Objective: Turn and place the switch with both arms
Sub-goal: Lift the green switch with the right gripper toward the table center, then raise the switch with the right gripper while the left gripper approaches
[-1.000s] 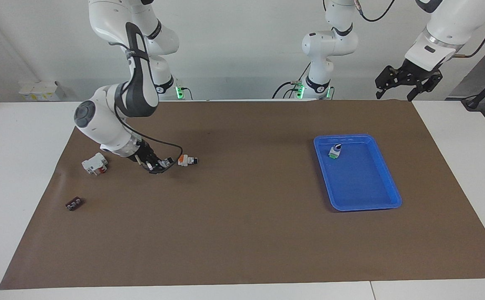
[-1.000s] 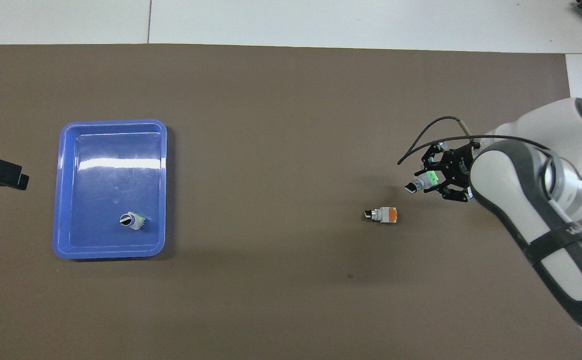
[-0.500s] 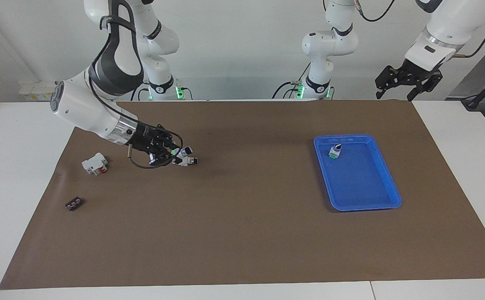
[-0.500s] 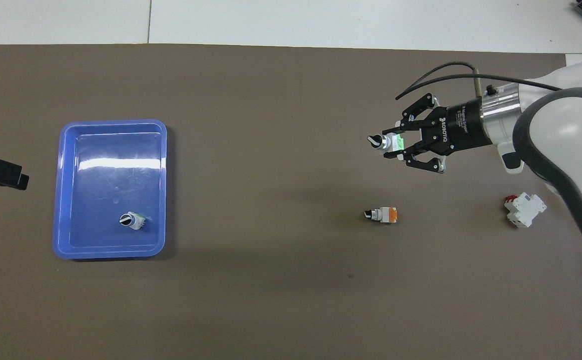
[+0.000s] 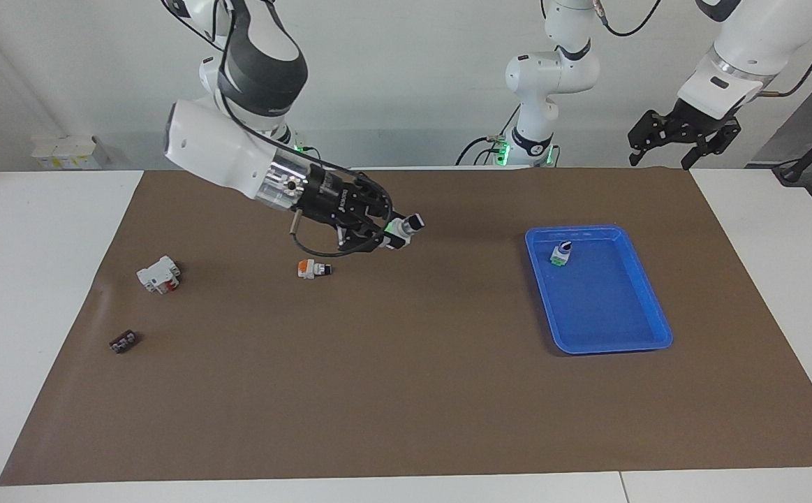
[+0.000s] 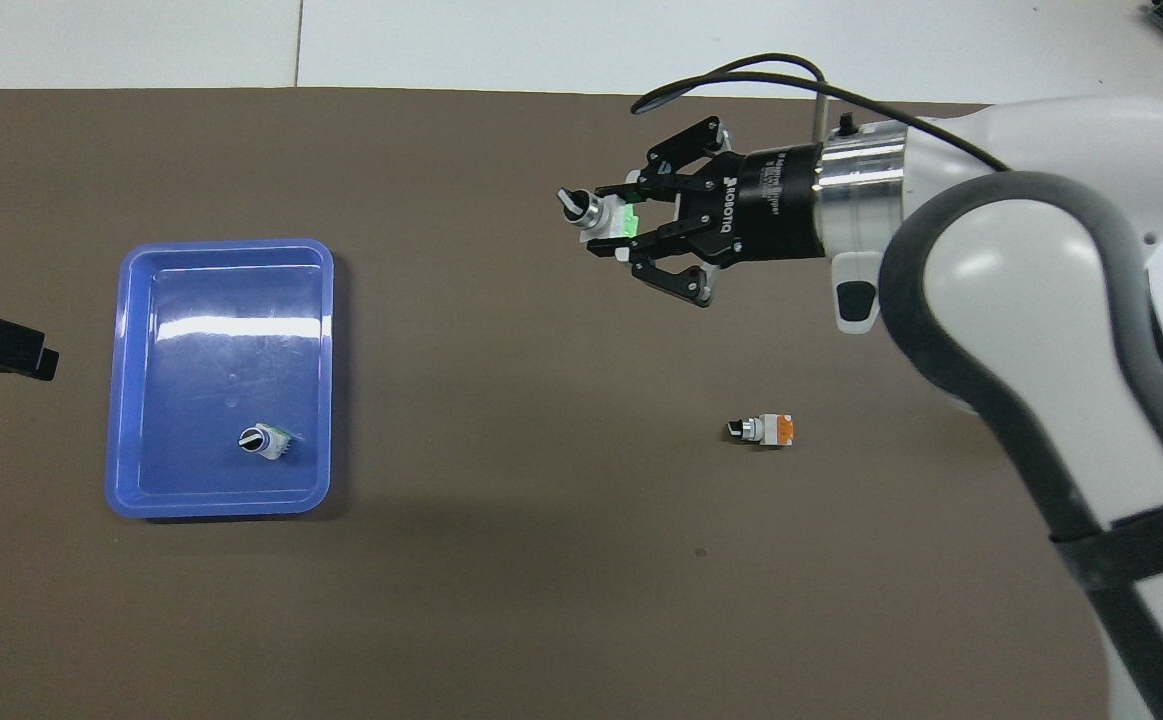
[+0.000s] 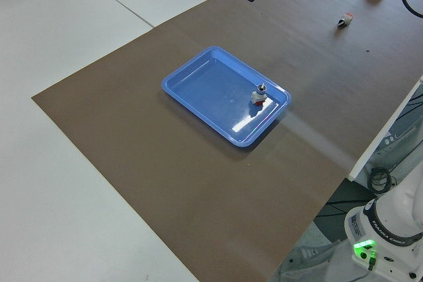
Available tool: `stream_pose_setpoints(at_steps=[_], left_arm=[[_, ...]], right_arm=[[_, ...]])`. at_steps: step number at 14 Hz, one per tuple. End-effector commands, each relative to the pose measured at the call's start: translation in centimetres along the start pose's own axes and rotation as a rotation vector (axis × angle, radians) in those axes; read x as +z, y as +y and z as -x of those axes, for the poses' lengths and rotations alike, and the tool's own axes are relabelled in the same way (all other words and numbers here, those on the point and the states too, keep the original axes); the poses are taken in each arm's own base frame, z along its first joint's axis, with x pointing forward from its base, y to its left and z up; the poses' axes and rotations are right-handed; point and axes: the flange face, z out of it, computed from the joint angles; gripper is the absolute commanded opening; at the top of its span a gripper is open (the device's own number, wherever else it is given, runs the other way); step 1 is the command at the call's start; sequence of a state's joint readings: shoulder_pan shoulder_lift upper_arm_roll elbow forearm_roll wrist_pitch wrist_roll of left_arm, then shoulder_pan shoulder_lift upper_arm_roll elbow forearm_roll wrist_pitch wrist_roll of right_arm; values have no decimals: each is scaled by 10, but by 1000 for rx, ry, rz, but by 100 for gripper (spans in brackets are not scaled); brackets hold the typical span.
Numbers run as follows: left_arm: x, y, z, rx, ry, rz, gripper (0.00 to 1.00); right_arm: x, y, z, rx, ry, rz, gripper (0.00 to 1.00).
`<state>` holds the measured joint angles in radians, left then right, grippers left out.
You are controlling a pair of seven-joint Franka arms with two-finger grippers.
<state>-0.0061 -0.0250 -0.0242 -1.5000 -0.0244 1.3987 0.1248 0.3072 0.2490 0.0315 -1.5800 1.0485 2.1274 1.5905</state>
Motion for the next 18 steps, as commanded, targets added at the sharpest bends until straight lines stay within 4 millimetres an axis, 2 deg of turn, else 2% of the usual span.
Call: stream_pose_setpoints(at_steps=[1, 2, 4, 6, 8, 9, 10, 14, 18], left_arm=[[9, 11, 13, 26, -23, 9, 100], [17, 15, 16, 27, -29, 9, 100], [16, 30, 14, 37, 3, 2, 100], [16, 53, 9, 27, 31, 57, 100], [14, 60, 3, -91, 56, 132, 97], [12, 65, 1, -154, 72, 180, 86], [11, 70, -1, -208, 69, 229, 84], [8, 88, -7, -398, 42, 413, 84], [11, 123, -35, -610, 54, 558, 84]], right_arm=[[41, 8, 27, -76, -26, -74, 0], [49, 14, 35, -94, -24, -72, 0], [57, 21, 38, -108, -21, -61, 0], [57, 21, 38, -108, -21, -57, 0], [58, 22, 38, -110, -19, -53, 0], [59, 23, 38, -112, -18, -51, 0], [60, 23, 38, -112, -17, -49, 0], [61, 24, 37, -116, -12, -47, 0], [62, 25, 36, -117, -9, -44, 0]])
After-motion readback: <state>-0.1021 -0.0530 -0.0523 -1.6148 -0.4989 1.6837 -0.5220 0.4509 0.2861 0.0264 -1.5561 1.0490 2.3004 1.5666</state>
